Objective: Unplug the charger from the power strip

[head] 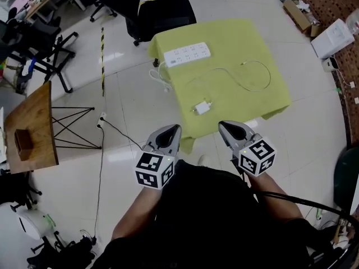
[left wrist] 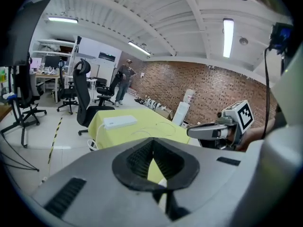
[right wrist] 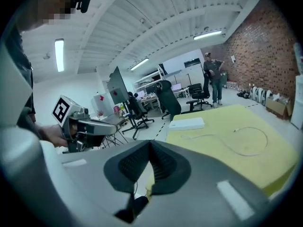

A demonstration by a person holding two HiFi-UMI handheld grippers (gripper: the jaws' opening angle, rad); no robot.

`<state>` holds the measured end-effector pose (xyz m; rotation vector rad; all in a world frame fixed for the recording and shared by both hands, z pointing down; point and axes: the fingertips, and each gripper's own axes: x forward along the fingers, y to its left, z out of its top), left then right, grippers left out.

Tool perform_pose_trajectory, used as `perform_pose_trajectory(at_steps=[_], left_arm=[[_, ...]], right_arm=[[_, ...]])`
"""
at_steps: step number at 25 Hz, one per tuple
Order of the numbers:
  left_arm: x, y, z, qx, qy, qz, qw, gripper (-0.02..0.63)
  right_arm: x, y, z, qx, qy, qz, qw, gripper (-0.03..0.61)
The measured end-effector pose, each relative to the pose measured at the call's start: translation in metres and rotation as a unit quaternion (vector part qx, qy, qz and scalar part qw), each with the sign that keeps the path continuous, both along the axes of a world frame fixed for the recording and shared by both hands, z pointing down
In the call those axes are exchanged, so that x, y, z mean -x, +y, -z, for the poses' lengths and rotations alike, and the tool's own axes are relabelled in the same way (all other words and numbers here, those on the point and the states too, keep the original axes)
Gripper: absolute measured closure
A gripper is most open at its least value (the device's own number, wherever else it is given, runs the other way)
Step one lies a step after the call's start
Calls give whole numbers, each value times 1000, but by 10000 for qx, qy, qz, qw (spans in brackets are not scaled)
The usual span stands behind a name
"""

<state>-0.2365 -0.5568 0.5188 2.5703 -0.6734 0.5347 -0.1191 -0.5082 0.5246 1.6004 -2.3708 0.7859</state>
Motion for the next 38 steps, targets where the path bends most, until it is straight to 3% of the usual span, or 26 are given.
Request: perform_pose_trajectory(at_steps=[4, 9, 17, 38], left_arm=[[-2, 36, 4, 133, -33, 127, 9998, 607], [12, 46, 10, 69, -150, 193, 9997, 607], [21, 43, 38, -170, -53, -182, 9997, 607], [58, 35, 38, -173, 19, -659, 9977, 607]], right_arm=[[-9, 24, 1, 13, -166, 32, 9999, 578], [-6, 40, 11, -120, -236, -53, 9996, 577], [19, 43, 35, -258, -127, -200, 9994, 578], [71, 49, 34, -83, -40, -513, 9986, 578]])
